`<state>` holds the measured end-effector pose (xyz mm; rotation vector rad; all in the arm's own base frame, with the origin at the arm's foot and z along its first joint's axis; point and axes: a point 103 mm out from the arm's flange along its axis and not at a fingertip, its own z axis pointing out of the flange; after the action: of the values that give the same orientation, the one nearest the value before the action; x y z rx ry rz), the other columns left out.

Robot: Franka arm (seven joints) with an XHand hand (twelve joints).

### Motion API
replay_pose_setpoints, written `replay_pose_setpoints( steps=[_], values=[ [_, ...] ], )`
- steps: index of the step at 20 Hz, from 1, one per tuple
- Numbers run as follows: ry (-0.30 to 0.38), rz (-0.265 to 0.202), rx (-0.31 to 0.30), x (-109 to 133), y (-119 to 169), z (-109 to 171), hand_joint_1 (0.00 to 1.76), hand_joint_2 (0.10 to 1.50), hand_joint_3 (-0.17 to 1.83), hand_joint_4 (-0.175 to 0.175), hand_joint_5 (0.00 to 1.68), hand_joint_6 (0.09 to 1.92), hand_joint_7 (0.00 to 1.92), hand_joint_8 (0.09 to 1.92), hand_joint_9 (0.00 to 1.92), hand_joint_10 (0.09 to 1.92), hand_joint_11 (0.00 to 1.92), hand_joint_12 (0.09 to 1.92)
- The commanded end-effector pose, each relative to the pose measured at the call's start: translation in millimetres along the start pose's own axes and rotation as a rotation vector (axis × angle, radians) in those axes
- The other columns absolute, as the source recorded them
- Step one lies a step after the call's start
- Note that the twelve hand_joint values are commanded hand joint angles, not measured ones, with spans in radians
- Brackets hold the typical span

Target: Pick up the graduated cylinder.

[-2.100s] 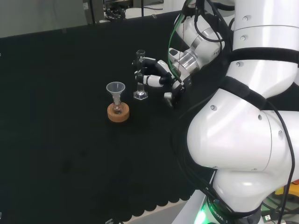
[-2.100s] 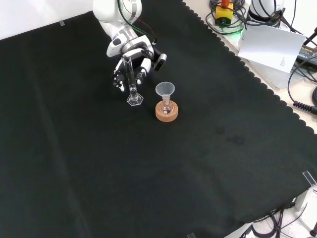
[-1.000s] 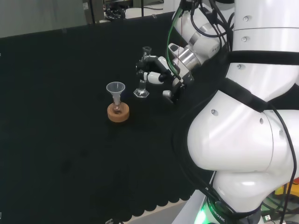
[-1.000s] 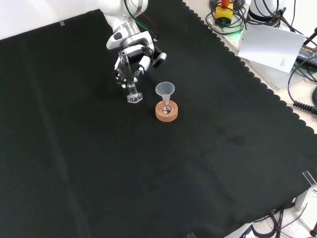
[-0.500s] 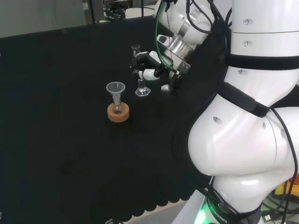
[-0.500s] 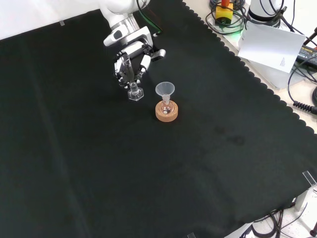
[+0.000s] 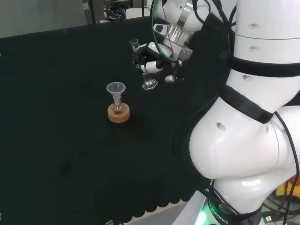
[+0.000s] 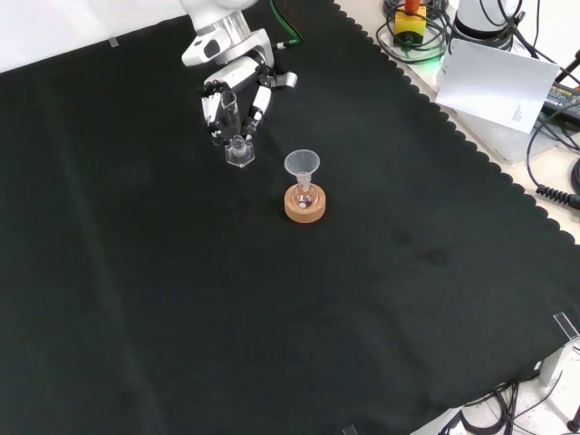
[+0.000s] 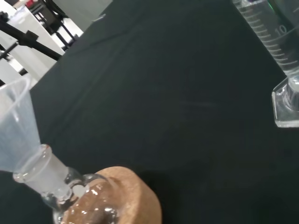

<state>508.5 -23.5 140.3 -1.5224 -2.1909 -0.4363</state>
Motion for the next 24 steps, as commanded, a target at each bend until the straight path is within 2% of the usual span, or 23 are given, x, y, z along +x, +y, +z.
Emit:
replay_pose_setpoints(
  steps=[1, 3, 5, 14, 24],
  values=[
    [-0.063, 0.022, 0.036, -2, -12, -21, 1.16, 1.17, 0.0, -0.159, 0.86, 1.18, 0.98, 0.81, 1.34, 0.15, 1.17, 0.82],
    [-0.074, 0.034, 0.051, -1, -17, -27, 1.21, 1.17, 0.01, -0.171, 0.86, 1.17, 0.91, 1.07, 1.35, 0.14, 1.17, 0.82],
    [-0.092, 0.04, 0.068, 1, -22, -33, 1.23, 1.17, 0.01, -0.175, 0.86, 1.17, 0.89, 1.15, 1.35, 0.14, 1.17, 0.82],
    [-0.169, 0.05, 0.099, 17, -44, -53, 1.24, 1.16, 0.0, -0.175, 0.87, 1.15, 0.9, 1.15, 1.36, 0.13, 1.17, 0.83],
    [-0.262, 0.068, 0.216, 34, -60, -58, 1.24, 1.16, 0.0, -0.175, 0.88, 1.15, 0.91, 1.14, 1.37, 0.12, 1.17, 0.83]
  ],
)
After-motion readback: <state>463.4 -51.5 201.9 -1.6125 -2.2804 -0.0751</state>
